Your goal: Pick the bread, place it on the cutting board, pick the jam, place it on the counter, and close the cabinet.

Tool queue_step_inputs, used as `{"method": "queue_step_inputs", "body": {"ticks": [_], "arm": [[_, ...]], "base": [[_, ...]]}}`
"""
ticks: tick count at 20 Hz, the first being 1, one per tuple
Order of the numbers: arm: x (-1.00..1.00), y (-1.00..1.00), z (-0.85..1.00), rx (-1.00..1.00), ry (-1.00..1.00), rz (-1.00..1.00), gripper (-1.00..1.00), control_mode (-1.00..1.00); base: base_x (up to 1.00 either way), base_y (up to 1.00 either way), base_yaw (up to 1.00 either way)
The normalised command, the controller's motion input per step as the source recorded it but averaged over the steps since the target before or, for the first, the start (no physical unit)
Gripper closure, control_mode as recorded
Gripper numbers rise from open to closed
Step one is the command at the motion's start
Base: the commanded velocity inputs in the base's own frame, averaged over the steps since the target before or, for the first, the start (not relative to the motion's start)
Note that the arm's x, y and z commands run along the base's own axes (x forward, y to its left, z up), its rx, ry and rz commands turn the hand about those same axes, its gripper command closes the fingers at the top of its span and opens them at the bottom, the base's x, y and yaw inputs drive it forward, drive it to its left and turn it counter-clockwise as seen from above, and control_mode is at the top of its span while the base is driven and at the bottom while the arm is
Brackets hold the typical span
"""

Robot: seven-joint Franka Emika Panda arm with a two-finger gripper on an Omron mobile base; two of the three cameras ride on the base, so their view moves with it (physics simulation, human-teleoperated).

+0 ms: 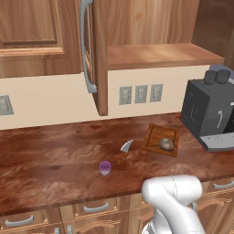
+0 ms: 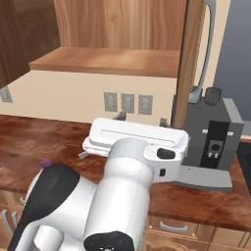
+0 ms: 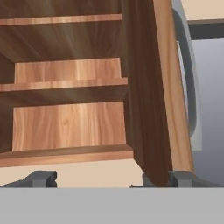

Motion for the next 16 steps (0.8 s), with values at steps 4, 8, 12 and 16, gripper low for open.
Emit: {"method": "queue_step_inputs", "body": {"ticks": [4, 8, 12, 16], "arm": [[0.00, -0.27, 0.00, 0.00, 0.00, 0.02, -1.00, -1.00], [0.00, -0.26, 0.00, 0.00, 0.00, 0.02, -1.00, -1.00], [0.00, -0.27, 0.00, 0.00, 0.00, 0.04, -1.00, -1.00], [0.00, -0.23, 0.00, 0.00, 0.00, 0.06, -1.00, -1.00]], "base": [[0.00, 0.00, 0.00], [0.00, 0.00, 0.00], [0.00, 0.00, 0.00], [0.00, 0.00, 0.00]]}}
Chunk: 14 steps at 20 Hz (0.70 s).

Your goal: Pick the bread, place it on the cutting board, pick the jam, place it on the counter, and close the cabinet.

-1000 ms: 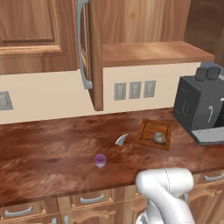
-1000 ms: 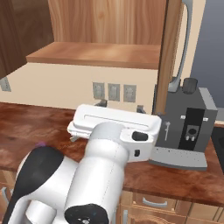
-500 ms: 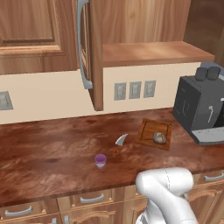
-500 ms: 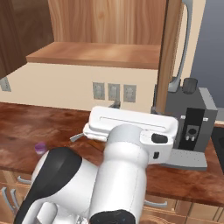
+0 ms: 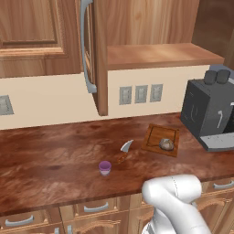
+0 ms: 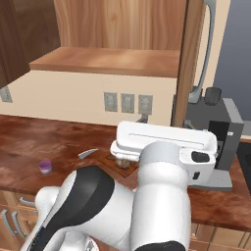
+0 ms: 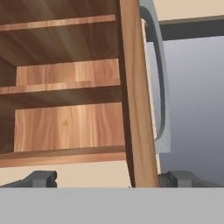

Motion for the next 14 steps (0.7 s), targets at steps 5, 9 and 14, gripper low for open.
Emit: {"method": "queue_step_inputs", "body": {"ticks": [5, 9, 14], "arm": [[0.00, -0.23, 0.00, 0.00, 0.00, 0.08, -1.00, -1.00], [0.00, -0.21, 0.00, 0.00, 0.00, 0.08, -1.00, -1.00], [0.01, -0.20, 0.00, 0.00, 0.00, 0.07, -1.00, -1.00]], "base": [[0.00, 0.00, 0.00], [0.00, 0.00, 0.00], [0.00, 0.00, 0.00]]}}
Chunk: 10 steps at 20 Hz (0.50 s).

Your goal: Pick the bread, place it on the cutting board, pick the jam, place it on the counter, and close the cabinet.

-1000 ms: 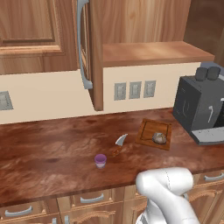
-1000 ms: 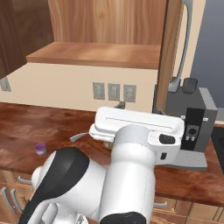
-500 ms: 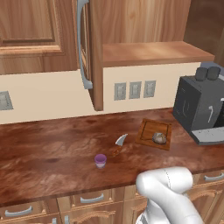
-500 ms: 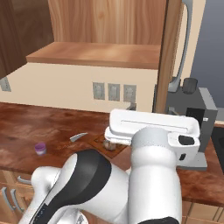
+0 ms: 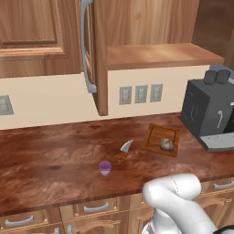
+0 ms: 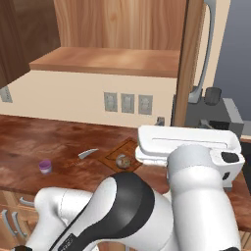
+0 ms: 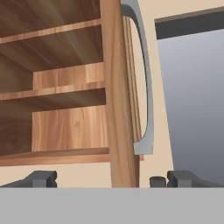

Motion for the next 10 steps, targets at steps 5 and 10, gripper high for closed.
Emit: {"method": "queue_step_inputs", "body": {"ticks": [5, 10], "arm": [[0.05, -0.17, 0.00, 0.00, 0.00, 0.07, -1.00, -1.00], [0.06, -0.13, 0.00, 0.00, 0.00, 0.07, -1.00, -1.00]], "base": [[0.00, 0.00, 0.00], [0.00, 0.00, 0.00]]}}
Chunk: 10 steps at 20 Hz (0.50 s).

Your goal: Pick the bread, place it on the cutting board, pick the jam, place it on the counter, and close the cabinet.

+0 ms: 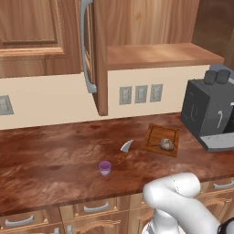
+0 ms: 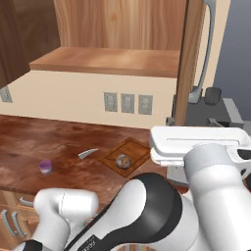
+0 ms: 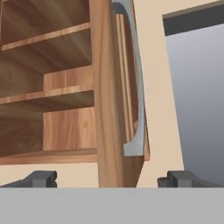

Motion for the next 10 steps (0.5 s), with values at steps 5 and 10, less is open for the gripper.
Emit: {"method": "queue_step_inputs", "body": {"ticks": [5, 10], "arm": [[0.06, -0.11, 0.00, 0.00, 0.00, 0.07, -1.00, -1.00], [0.09, -0.06, 0.00, 0.00, 0.00, 0.08, -1.00, -1.00]], "base": [[0.00, 0.00, 0.00], [0.00, 0.00, 0.00]]}}
